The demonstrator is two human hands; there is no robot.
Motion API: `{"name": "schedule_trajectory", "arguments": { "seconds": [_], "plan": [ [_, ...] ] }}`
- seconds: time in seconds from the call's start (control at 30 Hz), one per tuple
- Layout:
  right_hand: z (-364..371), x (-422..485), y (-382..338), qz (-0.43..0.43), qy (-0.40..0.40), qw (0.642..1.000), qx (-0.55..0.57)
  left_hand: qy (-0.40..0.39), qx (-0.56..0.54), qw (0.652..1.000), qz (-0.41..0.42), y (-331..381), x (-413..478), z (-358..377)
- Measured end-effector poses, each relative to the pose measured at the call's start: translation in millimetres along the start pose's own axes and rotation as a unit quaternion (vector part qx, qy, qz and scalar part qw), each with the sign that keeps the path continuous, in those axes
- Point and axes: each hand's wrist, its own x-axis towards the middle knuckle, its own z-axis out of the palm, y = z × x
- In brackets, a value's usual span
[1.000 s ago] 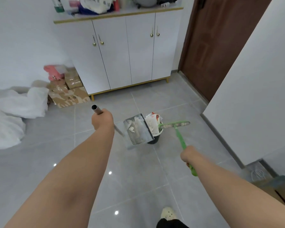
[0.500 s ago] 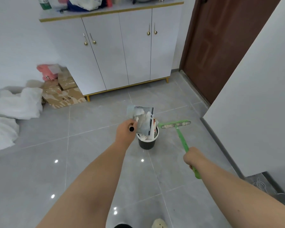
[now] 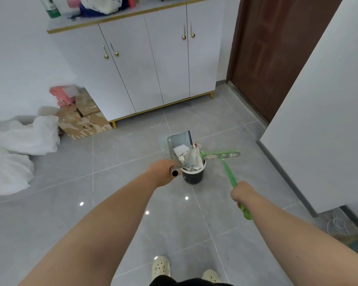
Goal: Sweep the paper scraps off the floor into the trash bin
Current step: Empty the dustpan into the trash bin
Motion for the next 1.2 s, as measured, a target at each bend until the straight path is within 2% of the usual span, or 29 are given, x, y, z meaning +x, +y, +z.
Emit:
{"name": "schedule_trajectory", "arguments": {
  "seconds": [0.1, 0.17, 0.23, 0.3, 0.43, 0.53, 0.6, 0.93, 1.2],
  "plan": [
    [0.8, -3.1, -1.7, 0.003, 0.007, 1.000, -0.003, -0.070, -0.070, 0.995, -0.013, -13.3, -3.6, 1.7],
    [0.7, -3.4, -0.2, 0.002, 0.013, 1.000, -0.003, -0.081, -0.161, 0.983, -0.038, -24.5, -5.7, 4.6],
    [-1.3, -3.5, 4.0, -0.002, 0.018, 1.000, 0.000, -0.083, -0.301, 0.947, -0.072, -33.5, -7.0, 8.1],
    [-3.9, -4.5, 7.2, -0.007, 0.022, 1.000, -0.013, -0.083, -0.375, 0.919, -0.087, -37.8, -8.6, 12.9],
    [-5.4, -4.7, 15.4, -0.012, 0.034, 0.999, -0.017, -0.003, -0.420, 0.899, -0.120, -33.5, -3.5, 28.5],
    [-4.4, -2.8, 21.8, -0.011, 0.032, 0.999, -0.025, 0.056, -0.496, 0.853, -0.153, -19.5, 4.8, 30.9],
    [-3.2, -3.1, 23.5, -0.011, 0.032, 0.999, -0.028, 0.072, -0.507, 0.845, -0.157, -11.5, 10.9, 29.8],
    [-3.0, 0.0, 32.9, -0.012, 0.009, 1.000, -0.013, 0.097, -0.381, 0.909, -0.138, -0.8, 17.6, 3.3],
    [-4.6, 0.7, 30.9, -0.016, 0.021, 1.000, 0.011, 0.078, -0.107, 0.991, -0.029, 1.0, 10.2, -19.9]
  ]
}}
